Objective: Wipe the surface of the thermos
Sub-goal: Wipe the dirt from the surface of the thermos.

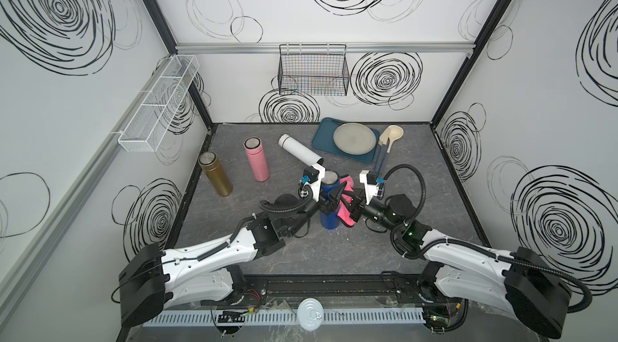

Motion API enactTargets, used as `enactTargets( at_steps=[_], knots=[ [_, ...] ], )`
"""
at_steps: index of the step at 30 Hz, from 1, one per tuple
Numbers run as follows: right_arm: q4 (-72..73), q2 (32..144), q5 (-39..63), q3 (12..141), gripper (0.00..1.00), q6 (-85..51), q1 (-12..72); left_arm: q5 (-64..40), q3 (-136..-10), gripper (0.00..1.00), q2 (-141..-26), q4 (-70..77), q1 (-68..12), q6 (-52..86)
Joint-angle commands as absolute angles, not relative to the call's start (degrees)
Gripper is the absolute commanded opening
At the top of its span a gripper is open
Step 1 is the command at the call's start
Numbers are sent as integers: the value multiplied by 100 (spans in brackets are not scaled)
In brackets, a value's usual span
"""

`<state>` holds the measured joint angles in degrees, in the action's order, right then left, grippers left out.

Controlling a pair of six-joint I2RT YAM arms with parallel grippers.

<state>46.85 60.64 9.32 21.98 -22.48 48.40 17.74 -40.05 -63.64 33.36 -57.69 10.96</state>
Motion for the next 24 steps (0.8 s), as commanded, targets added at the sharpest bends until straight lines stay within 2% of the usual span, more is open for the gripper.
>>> enactTargets(
  at_steps=[1, 4, 7, 11, 17, 24],
  knots=[
    [4740, 6034, 1025, 2133, 0, -1949, 5152, 2407, -4109, 0, -6491, 3811, -5842, 1601],
    [4979, 6371, 896, 1870, 0, -2121, 5164, 2666, -4122, 0, -6629, 3881, -5866, 1963],
    [5041, 6541, 703, 1656, 0, -2204, 5216, 3287, -4690, 0, -6851, 2909, -5895, 2383],
    [4853, 5979, 665, 1595, 0, -2061, 5273, 4114, -5064, 0, -7016, 2109, -5985, 3123],
    [4484, 5326, 1066, 2108, 0, -1646, 5515, 4184, -5541, 0, -7116, 1234, -5920, 3290],
    [4991, 6063, 851, 1855, 0, -1931, 5660, 4407, -5613, 0, -7168, 1110, -5951, 3410]
  ],
)
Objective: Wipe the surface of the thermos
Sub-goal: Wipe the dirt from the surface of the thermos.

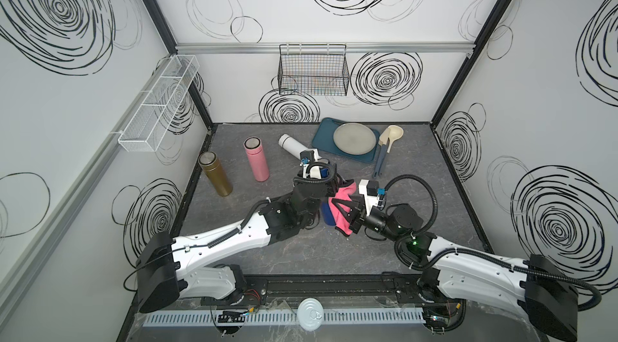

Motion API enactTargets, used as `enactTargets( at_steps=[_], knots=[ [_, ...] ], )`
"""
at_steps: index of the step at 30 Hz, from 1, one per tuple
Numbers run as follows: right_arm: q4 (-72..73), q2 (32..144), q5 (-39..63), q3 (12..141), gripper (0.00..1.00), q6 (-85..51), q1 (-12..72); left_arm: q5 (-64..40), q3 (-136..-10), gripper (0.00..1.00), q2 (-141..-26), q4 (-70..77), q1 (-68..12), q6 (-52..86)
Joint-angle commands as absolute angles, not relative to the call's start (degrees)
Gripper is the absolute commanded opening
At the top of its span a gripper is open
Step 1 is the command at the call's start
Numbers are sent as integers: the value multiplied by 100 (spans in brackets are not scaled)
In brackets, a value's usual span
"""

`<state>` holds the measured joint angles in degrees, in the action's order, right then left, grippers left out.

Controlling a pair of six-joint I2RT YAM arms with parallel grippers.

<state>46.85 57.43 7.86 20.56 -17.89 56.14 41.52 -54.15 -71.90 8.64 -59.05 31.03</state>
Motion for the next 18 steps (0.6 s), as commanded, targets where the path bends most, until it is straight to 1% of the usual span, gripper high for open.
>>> enactTargets(
  at_steps=[1, 4, 6, 10, 14, 18],
  knots=[
    [5153, 6237, 795, 1715, 0, -2036, 5662, 4408, -5584, 0, -7124, 1126, -5955, 3404],
    [5199, 6683, 411, 1531, 0, -2194, 5688, 4408, -5451, 0, -6946, 1230, -5959, 3447],
    [5234, 6763, 374, 1506, 0, -2161, 5691, 4466, -5402, 0, -6838, 1217, -5968, 3534],
    [4957, 6617, 483, 1920, 0, -1864, 5802, 4548, -5413, 0, -6709, 1060, -5977, 3779],
    [4808, 6742, 686, 2582, 0, -1615, 5841, 4580, -5622, 0, -6730, 792, -6023, 4075],
    [4793, 6886, 511, 2828, 0, -1470, 5843, 5056, -6013, 0, -6906, 117, -6175, 4518]
  ],
)
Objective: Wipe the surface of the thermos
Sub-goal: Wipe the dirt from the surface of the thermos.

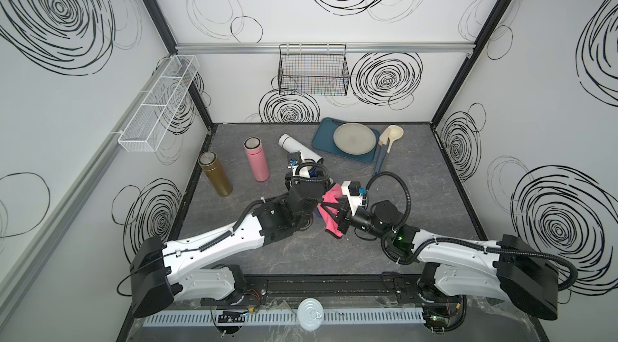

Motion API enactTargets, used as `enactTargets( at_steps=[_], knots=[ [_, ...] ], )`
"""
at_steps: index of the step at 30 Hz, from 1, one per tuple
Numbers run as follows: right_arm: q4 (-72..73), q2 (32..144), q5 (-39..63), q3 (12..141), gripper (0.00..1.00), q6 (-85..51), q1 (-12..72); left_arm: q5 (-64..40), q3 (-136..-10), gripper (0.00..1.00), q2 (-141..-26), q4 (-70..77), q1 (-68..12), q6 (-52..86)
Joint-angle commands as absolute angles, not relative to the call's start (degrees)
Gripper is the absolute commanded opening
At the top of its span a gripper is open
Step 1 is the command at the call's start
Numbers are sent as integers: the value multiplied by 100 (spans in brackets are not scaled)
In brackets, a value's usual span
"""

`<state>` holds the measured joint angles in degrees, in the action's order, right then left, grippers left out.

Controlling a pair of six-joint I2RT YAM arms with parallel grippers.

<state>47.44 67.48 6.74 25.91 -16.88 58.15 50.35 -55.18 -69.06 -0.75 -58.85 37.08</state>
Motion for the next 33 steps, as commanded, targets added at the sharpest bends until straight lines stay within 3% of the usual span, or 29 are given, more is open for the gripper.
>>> enactTargets(
  at_steps=[1, 10, 21, 28, 33],
  knots=[
    [4790, 6952, 428, 2812, 0, -1475, 5845, 5137, -6126, 0, -6962, -27, -6203, 4590],
    [5062, 7353, -434, 1882, 0, -1718, 6038, 5572, -6450, 0, -7091, -784, -6266, 5432],
    [5511, 8062, -593, 3031, 0, -1125, 6197, 6000, -6816, 0, -7201, -1699, -6468, 6534],
    [6201, 8507, -1960, 2229, 0, -1252, 6380, 6199, -6813, 0, -7176, -2335, -6486, 7594],
    [6447, 8336, -2065, 2255, 0, -1097, 6524, 6181, -6827, 0, -7215, -2499, -6495, 7829]
  ],
)
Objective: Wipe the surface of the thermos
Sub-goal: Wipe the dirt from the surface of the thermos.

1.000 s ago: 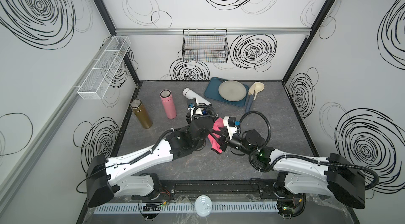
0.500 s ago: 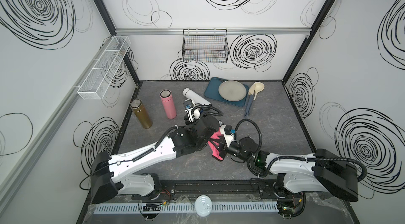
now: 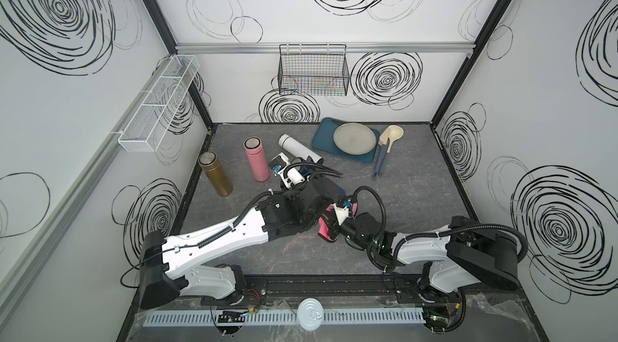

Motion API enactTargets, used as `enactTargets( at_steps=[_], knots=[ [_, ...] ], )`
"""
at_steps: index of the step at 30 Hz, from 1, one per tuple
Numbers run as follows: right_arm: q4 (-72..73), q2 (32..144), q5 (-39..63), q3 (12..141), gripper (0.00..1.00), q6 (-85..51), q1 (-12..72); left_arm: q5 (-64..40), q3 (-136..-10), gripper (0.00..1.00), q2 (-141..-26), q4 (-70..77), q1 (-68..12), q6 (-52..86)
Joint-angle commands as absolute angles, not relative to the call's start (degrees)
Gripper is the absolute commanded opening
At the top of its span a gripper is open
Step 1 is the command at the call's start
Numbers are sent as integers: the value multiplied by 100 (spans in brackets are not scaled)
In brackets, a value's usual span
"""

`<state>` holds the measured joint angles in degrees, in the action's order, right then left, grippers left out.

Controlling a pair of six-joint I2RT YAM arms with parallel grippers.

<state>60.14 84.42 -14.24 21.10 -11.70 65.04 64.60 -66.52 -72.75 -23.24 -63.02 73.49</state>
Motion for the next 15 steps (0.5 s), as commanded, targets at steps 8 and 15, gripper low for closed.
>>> enactTargets(
  at_steps=[8, 15],
  knots=[
    [6459, 8441, -1941, 3308, 0, -753, 6531, 6033, -6952, 0, -7405, -2934, -6492, 8424],
    [6836, 8592, -2648, 2673, 0, -1087, 6536, 6014, -7022, 0, -7562, -3346, -6492, 9079]
  ],
)
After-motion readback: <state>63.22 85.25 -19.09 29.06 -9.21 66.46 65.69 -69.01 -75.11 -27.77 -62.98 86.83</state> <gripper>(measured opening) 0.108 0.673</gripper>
